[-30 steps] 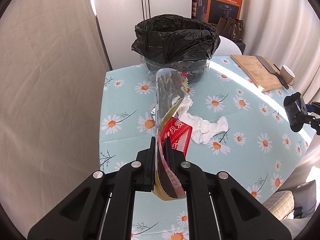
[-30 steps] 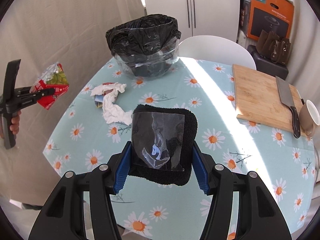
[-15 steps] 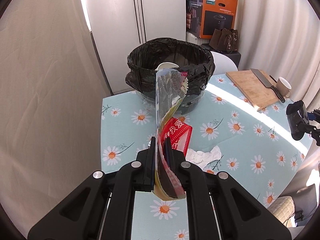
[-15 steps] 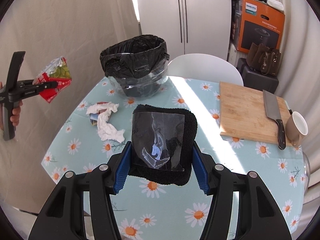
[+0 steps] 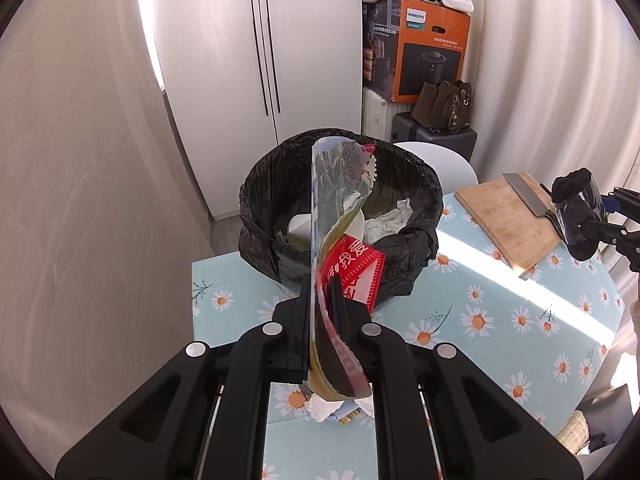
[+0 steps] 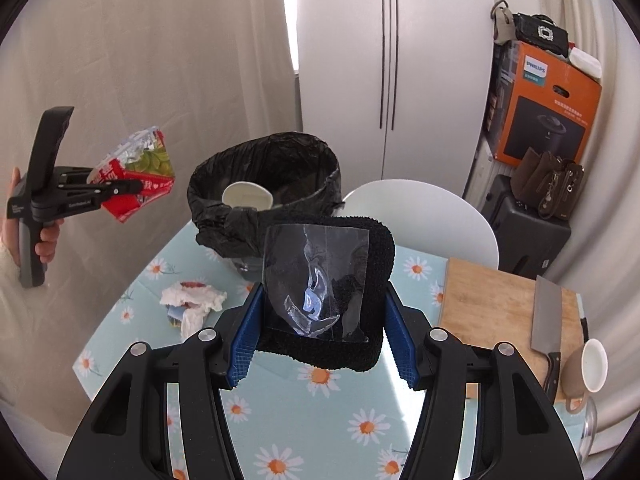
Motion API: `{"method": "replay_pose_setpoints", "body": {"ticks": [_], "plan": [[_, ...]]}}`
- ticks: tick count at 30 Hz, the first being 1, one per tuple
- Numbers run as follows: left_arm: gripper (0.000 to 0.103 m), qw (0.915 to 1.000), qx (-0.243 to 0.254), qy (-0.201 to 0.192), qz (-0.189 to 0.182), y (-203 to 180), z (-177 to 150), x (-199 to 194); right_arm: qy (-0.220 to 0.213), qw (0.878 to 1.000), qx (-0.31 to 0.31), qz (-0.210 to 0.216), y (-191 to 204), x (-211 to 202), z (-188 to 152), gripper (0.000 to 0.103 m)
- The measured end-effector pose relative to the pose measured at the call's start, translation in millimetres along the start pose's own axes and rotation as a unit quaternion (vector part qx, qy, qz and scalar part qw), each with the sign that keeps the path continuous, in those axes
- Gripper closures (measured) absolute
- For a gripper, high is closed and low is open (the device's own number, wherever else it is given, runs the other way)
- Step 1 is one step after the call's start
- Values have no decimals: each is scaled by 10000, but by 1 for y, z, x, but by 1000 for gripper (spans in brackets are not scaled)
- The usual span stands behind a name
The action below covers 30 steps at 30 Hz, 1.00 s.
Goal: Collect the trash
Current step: 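Lift the black pouch and red wrapper with both grippers and carry them over the bin, then open both grippers to drop the pouch and wrapper into the bin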
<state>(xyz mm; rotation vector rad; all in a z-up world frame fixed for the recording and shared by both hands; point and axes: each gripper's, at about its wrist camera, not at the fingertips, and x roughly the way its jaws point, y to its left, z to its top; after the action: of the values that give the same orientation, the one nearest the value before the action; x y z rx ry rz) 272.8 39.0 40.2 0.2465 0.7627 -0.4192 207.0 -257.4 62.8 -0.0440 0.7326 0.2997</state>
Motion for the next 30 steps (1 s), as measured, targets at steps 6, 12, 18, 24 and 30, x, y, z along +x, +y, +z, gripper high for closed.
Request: {"method": "replay_pose_setpoints", "body": {"ticks": [6, 12, 18, 24, 30], "plan": [[94, 9999, 94, 15, -119, 14, 24, 31, -303, 9995, -58, -95, 9, 32, 49, 50], [94, 9996, -131, 82, -236, 32, 47, 64, -271, 9996, -4, 77, 14, 77, 88, 50], [94, 9981, -485, 272, -273, 50, 63, 98, -117, 9995, -13, 292, 18, 127, 114, 50], [94, 9969, -483, 445, -429, 52, 77, 135, 212, 9989, -260, 335, 24, 177, 126, 50], [94, 9963, -363, 664, -415, 48, 79, 169, 420, 9976, -365, 402, 23, 212, 131, 50]]}}
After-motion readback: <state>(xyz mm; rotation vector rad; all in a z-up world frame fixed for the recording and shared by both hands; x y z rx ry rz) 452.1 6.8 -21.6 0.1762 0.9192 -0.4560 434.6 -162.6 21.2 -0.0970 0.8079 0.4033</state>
